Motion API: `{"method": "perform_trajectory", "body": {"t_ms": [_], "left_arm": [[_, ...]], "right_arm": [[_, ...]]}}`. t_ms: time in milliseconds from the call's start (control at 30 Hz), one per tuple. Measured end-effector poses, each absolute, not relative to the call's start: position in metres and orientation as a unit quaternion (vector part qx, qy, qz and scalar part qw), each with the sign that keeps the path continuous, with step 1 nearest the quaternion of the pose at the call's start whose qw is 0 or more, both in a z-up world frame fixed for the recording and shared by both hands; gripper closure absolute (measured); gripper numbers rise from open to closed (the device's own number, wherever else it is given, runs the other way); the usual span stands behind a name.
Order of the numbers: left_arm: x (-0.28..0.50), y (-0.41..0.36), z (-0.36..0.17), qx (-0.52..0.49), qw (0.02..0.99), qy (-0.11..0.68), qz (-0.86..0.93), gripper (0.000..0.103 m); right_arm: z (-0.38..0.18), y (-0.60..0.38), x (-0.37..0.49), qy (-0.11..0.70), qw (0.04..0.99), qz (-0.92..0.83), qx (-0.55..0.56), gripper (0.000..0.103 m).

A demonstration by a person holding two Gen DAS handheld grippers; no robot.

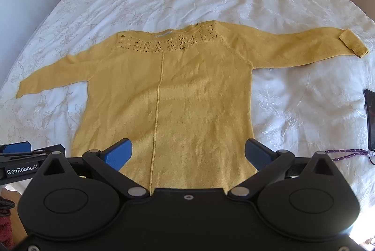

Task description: Fold small clothes

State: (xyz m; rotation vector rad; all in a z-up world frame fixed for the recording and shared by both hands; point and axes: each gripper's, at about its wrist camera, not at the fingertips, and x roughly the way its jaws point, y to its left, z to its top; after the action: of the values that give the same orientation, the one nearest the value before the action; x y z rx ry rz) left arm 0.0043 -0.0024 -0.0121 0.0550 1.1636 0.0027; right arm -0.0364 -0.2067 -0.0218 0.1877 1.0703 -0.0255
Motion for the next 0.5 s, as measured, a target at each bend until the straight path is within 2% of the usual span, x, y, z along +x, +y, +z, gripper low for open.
{"method": "perform_trajectory", "body": {"t_ms": [500], "left_arm": [[0.0095,-0.0034,-0.0226,0.039,0.830,0.557,-0.001,0.023]], "right_arm": [[-0.0264,-0.1968,-0.0328,0.519,0.851,-0.020,0.077,0.001]]}}
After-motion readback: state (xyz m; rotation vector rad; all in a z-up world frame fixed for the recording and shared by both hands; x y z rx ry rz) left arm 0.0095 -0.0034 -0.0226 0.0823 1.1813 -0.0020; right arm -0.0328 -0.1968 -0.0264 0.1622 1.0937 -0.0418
